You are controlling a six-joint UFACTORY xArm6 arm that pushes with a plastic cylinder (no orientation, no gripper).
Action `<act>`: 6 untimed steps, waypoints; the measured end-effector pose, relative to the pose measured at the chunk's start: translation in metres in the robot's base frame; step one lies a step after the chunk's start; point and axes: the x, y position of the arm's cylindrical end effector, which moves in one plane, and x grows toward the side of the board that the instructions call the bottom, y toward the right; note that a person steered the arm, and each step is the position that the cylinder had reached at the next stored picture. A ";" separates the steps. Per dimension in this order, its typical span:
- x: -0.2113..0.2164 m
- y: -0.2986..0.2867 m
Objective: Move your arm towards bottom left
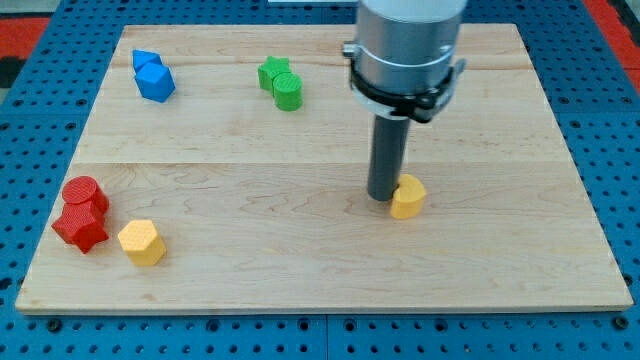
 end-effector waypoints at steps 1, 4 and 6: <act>0.000 0.029; 0.103 -0.085; 0.132 -0.222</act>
